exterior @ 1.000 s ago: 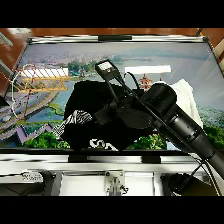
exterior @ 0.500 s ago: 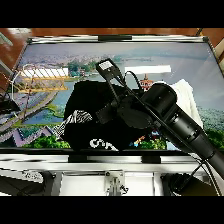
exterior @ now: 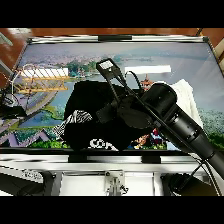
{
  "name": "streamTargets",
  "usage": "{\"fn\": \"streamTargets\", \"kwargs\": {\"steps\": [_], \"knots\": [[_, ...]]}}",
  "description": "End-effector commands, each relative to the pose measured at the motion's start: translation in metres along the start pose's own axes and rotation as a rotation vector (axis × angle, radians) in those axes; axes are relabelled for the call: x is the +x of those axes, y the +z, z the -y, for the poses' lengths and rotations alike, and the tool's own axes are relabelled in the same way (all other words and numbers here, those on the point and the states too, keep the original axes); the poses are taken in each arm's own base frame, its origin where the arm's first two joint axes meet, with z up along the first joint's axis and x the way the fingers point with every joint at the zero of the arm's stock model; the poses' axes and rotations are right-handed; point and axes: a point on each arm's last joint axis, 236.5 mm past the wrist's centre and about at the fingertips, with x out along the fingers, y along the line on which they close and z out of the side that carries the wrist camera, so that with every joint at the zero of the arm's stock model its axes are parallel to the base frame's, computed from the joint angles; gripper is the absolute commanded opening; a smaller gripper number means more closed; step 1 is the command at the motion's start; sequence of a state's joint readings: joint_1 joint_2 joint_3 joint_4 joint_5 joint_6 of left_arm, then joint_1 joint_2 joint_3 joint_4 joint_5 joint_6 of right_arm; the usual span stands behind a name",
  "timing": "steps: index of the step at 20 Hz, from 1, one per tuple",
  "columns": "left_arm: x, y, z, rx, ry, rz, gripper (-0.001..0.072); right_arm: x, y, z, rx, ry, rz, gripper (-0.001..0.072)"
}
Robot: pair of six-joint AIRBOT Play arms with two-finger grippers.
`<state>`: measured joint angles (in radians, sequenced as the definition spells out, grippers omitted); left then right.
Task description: Fold the shirts.
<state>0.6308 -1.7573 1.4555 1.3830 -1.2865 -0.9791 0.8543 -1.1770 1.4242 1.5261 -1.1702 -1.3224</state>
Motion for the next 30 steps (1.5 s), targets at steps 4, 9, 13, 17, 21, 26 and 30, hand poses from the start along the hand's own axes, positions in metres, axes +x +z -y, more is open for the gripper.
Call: {"fn": "streamTargets", "kwargs": {"steps": [4,9,13,17,21,26,30], "knots": [[0.008,0.001,0.005,0.017,0.001,-0.009,0.0543,0.000,0.000,0.002,-0.003,-0.009,0.002,0.0081],[0.007,-0.001,0.006,0.017,-0.002,-0.015,0.0095,0.000,0.000,0.002,-0.004,-0.011,0.002,0.0081],[0.002,-0.003,0.007,0.005,-0.005,-0.017,0.0057,0.000,0.000,0.004,-0.006,-0.016,0.000,0.0081],[-0.031,0.008,0.007,-0.028,0.036,0.056,0.0055,0.000,-0.007,0.011,-0.015,-0.046,-0.028,0.0081],[-0.094,0.010,0.008,-0.080,0.104,0.174,0.0054,-0.002,-0.014,0.028,-0.037,-0.119,-0.062,0.0080],[-0.173,0.000,0.047,-0.111,0.101,0.310,0.0055,-0.002,-0.015,0.031,-0.040,-0.131,-0.067,0.0079],[-0.219,-0.014,0.172,0.121,-0.090,0.365,0.0054,-0.003,-0.014,0.034,-0.057,-0.144,-0.064,0.0079]]}}
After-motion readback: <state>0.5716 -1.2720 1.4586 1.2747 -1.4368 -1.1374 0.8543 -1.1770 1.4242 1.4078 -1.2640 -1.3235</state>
